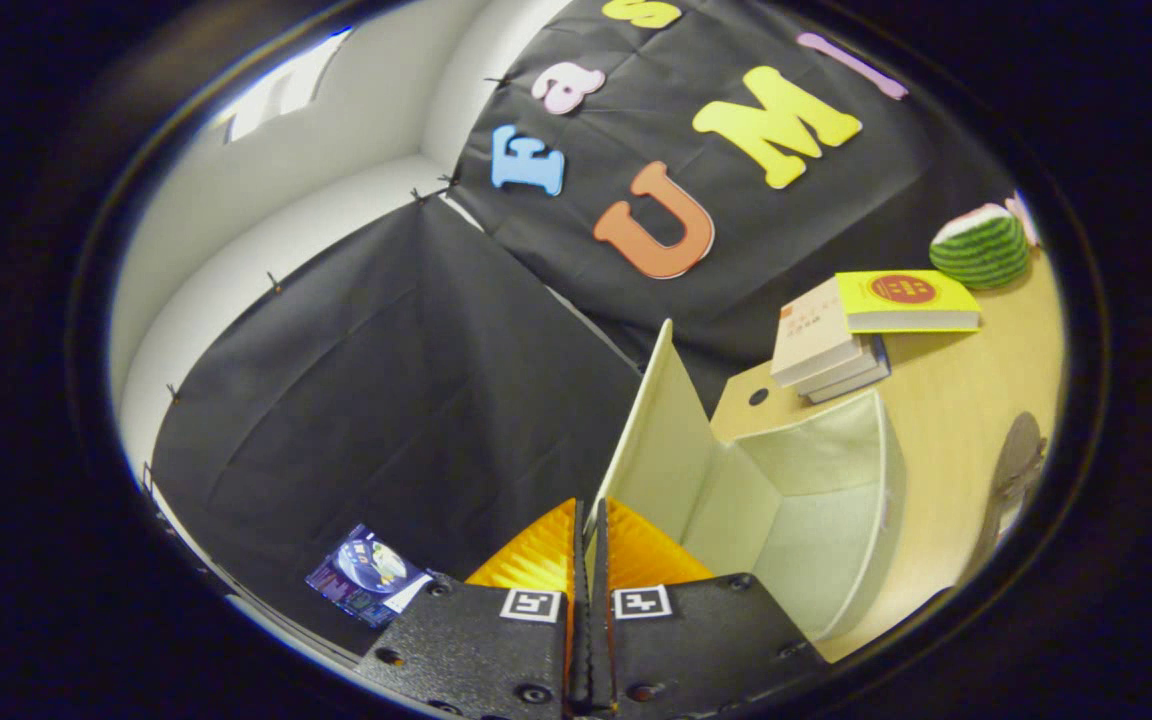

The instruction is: Open the storage box then place both shoes into the box .Put the left shoe in first, then the right shoe, with the right side of both shoes facing outward in a uniform manner.

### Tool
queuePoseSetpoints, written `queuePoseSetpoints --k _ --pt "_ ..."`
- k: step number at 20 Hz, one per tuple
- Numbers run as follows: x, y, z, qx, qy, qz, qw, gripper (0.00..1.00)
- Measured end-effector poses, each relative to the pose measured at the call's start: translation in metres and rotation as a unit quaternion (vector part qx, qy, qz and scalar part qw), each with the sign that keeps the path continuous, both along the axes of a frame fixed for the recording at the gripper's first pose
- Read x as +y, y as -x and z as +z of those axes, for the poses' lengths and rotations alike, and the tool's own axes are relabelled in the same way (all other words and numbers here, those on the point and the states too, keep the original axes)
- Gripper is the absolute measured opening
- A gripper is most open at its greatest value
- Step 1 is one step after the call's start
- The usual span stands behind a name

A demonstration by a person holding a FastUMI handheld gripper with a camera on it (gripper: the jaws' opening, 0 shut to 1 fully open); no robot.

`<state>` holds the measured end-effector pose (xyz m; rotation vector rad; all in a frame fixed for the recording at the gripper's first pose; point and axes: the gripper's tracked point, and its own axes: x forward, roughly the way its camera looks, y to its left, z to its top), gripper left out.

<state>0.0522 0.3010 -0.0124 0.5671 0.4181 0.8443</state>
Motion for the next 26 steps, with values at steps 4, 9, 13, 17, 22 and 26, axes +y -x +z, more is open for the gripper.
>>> queuePoseSetpoints --k 4,9,13,17,22,26 --pt "0.05 0.002 0.003 -0.063 0.084 0.013 0.994 0.08" --pt "0.057 0.003 0.004 -0.138 0.159 -0.015 0.977 0.67" --pt "0.012 -0.015 0.022 -0.173 0.176 -0.093 0.965 1.0" --pt "-0.036 -0.019 0.032 -0.199 0.215 -0.148 0.945 1.0" --pt "-0.109 -0.021 0.023 -0.184 0.28 -0.195 0.922 1.0" --pt "-0.162 -0.023 -0.006 -0.145 0.344 -0.207 0.904 1.0"
